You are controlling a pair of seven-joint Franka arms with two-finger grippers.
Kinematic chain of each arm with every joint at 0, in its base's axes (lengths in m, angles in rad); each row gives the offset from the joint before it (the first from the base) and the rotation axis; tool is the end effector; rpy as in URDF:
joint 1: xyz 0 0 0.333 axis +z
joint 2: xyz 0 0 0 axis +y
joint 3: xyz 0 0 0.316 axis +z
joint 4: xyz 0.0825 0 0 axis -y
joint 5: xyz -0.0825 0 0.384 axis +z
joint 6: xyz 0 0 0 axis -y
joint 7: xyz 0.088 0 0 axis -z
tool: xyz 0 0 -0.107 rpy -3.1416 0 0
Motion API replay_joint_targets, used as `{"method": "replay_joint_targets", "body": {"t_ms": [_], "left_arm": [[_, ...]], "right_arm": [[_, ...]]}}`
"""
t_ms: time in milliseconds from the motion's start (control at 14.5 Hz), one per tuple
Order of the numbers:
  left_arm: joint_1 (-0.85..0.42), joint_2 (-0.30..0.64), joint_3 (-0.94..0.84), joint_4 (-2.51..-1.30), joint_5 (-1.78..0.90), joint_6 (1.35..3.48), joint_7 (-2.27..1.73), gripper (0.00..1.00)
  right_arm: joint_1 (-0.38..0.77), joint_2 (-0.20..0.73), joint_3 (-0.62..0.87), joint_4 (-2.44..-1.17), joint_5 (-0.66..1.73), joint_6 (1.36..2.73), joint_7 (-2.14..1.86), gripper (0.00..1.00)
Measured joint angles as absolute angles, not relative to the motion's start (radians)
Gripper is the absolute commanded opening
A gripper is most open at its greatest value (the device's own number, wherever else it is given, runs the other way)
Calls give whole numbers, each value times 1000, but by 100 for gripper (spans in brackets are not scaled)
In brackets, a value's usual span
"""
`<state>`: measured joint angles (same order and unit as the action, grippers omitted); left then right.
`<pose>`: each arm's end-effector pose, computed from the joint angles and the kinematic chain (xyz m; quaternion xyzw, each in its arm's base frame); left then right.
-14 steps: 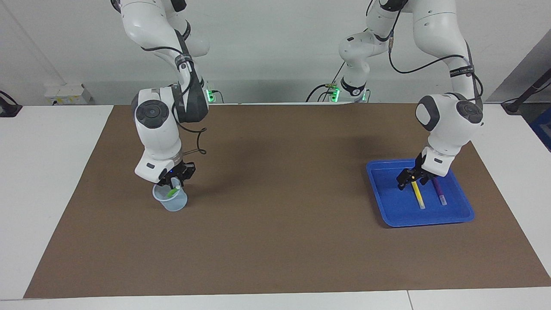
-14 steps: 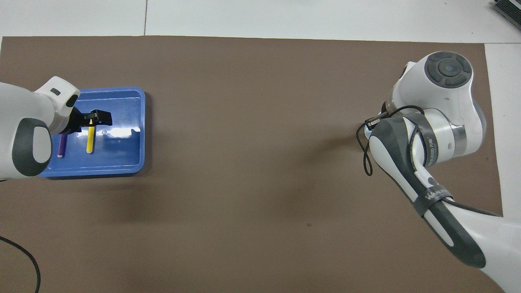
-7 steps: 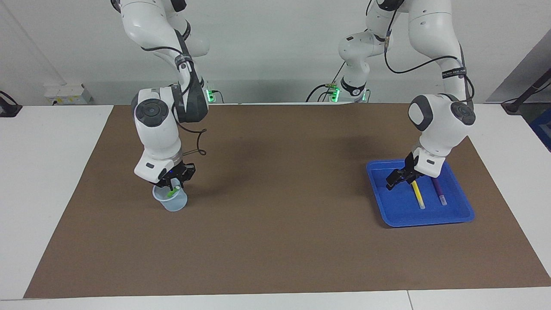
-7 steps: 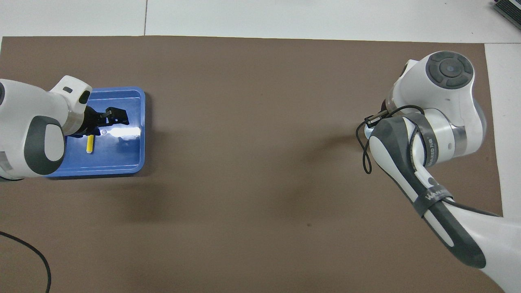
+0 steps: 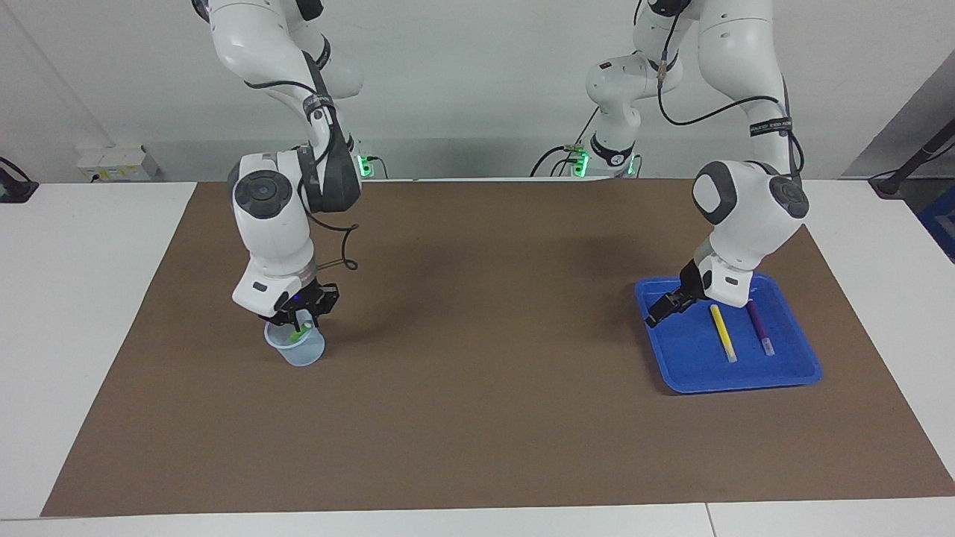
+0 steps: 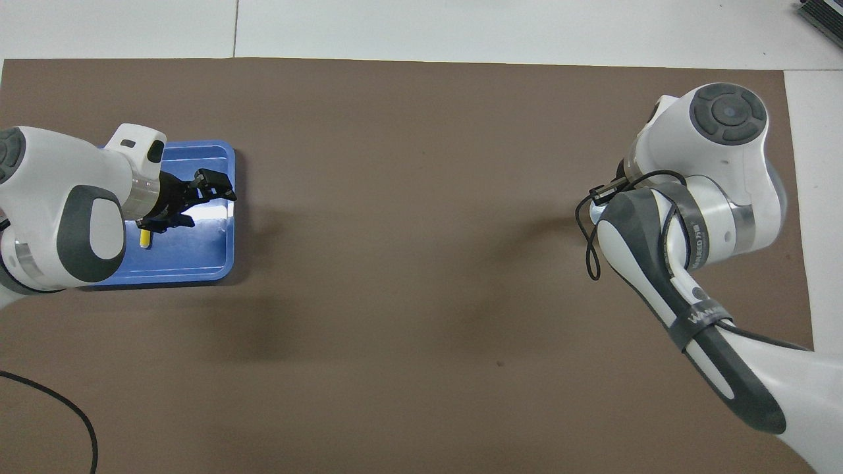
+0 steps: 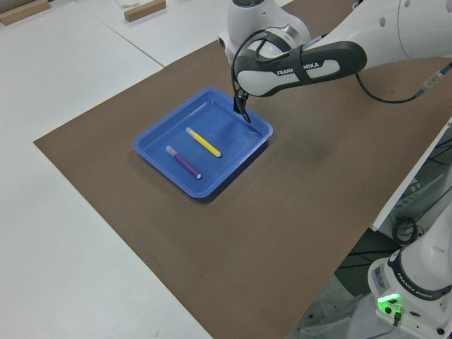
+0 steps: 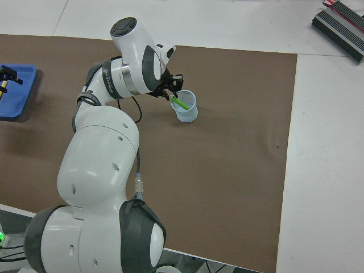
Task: Right arm passes pens to left for tray arrangement
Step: 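Raise the left gripper from the tray toward the table center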
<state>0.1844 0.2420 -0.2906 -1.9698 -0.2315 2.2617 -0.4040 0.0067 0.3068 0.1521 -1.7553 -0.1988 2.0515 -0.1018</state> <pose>0.6030 -0.0636 0.3609 0.9667 0.2217 -0.0048 0.1280 0.6334 0.0832 0.3955 0.9830 0.1720 -0.0009 0.0651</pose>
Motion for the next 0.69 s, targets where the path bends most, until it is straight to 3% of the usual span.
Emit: {"method": "replay_joint_targets", "body": {"t_ms": [690], "left_arm": [[125,225,-292,-1969,-241,2261,-515,99]], "right_arm": [[6,307,151,-1765,-199,2064,-102,22]]}}
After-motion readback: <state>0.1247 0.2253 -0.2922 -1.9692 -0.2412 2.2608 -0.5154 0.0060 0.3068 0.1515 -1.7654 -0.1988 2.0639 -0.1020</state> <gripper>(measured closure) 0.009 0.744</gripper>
